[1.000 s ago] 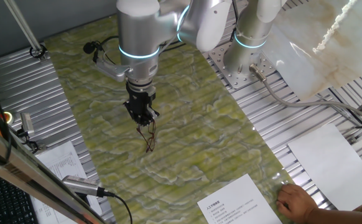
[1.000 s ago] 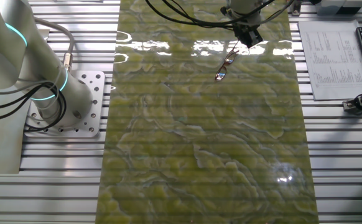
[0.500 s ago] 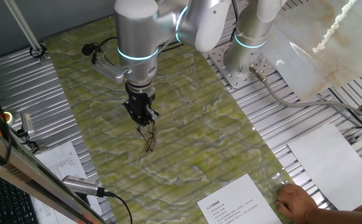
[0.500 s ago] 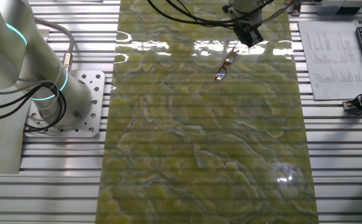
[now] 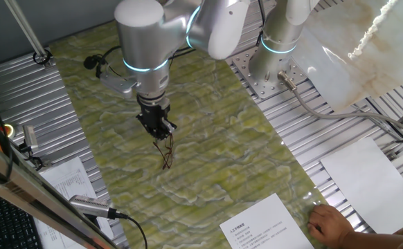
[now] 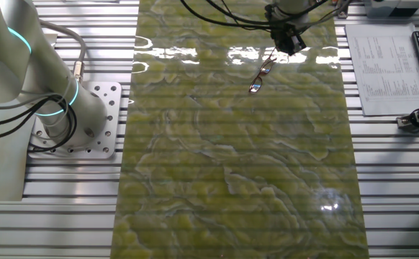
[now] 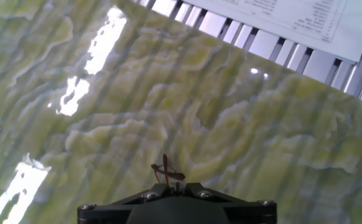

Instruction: Unfold the leg of the glasses (with one hand)

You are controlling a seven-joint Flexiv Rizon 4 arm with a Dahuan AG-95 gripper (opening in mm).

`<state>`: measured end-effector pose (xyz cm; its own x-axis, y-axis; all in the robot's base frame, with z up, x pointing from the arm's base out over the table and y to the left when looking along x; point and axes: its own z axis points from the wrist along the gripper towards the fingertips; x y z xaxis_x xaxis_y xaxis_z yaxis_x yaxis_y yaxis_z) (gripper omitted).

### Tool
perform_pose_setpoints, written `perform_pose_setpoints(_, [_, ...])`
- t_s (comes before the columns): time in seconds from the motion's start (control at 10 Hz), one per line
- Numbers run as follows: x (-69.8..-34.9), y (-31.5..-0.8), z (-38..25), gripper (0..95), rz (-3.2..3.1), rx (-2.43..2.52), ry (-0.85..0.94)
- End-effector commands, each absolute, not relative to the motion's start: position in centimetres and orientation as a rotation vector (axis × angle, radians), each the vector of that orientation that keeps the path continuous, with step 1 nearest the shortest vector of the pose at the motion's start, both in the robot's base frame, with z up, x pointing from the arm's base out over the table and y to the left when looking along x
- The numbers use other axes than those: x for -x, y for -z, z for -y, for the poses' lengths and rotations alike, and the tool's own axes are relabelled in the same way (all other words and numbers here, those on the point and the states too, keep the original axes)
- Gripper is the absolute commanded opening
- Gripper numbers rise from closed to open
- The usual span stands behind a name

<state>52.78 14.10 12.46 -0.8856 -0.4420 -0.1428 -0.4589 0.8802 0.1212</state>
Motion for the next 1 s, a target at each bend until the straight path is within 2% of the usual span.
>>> perform_pose_setpoints(0.1, [-52.7, -12.7, -14.2, 0.0, -2.976, 0.728, -0.211])
perform_pose_setpoints(0.6, [-52.3, -12.7, -13.7, 0.0, -3.003, 0.789, -0.157])
perform_pose_setpoints(1.0, [-51.9, -12.7, -13.2, 0.0, -3.024, 0.878, -0.044])
